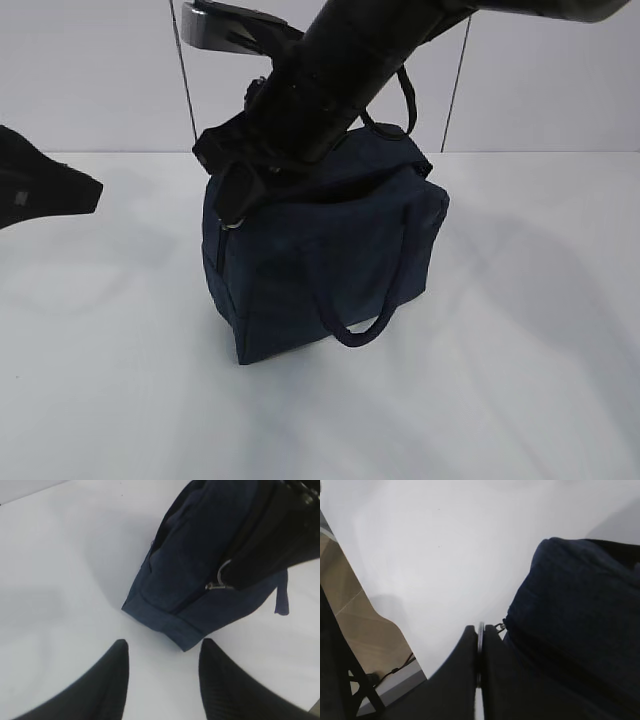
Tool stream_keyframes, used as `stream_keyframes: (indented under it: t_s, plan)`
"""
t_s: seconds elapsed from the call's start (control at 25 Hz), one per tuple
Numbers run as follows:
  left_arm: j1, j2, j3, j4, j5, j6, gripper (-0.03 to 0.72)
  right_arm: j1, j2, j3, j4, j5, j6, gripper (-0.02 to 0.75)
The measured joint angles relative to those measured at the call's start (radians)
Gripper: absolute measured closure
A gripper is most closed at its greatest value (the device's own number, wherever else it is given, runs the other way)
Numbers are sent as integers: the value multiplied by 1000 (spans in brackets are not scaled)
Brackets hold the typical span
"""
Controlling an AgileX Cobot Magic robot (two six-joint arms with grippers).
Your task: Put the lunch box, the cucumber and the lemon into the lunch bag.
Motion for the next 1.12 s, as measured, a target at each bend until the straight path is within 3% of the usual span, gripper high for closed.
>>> stream_keyframes:
  t_s: [0.16,0.4,0.72,0.84,1.12]
  plan:
    - [67,36,0,-246,17,243,365,0,0,0,26,19,-26,717]
    - [112,111,0,-406,31,475,365,0,0,0,30,32,-32,717]
    - [196,277,2,-773,154,829,398,0,0,0,41,80,-32,717]
    - [225,329,4,-828,194,890,421,0,0,0,44,116,-32,717]
    - [225,334,6,-842,214,944,427,0,0,0,47,130,-70,717]
